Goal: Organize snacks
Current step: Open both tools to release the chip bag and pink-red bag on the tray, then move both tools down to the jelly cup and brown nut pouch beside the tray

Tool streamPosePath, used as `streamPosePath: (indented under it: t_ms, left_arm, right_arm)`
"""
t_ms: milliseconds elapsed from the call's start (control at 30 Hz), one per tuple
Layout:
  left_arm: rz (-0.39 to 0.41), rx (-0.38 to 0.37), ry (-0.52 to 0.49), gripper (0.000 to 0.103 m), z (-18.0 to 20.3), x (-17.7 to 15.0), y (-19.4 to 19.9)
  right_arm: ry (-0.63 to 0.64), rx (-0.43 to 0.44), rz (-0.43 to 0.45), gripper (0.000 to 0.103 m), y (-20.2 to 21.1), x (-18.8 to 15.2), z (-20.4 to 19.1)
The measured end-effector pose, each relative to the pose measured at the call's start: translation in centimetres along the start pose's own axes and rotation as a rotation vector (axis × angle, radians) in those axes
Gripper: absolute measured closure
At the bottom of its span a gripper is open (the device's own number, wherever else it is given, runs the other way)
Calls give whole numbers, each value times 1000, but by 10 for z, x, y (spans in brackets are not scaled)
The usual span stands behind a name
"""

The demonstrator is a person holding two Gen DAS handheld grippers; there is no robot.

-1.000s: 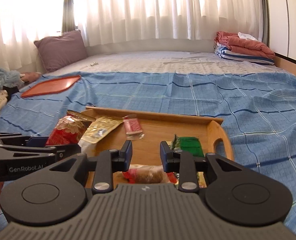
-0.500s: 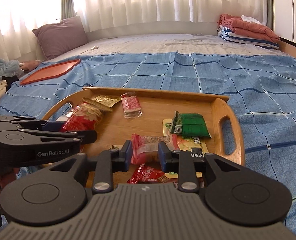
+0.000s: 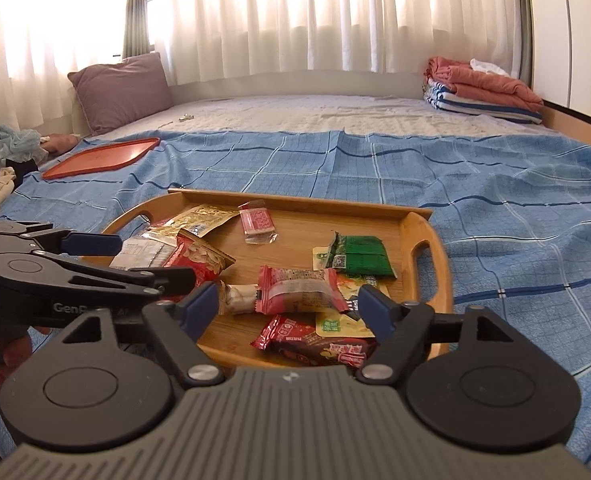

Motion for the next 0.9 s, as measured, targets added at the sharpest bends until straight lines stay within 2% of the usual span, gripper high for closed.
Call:
streamPosePath:
  t_ms: [333,733,900]
  left_arm:
    - [11,-49,30,11,3,-14,38]
    - [-59,-93,37,11,16,-50,50]
    - [-117,-140,58,26,25,-63,45]
  right_arm:
    - [40,-38,17,11,27,-13,6]
    - [61,-83,-32,6,37,-48,17]
    - [80,-89,-61,2,37,-63,18]
Point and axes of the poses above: each gripper's, at about its wrist camera, not at the fingertips, and y roughly against the way its jaws point, z to its right, x to its top, the point moved 9 cm from there along -y, roughly the way its jaws point, and after that the axes turned 6 degrees about z, right-handed, at the moved point
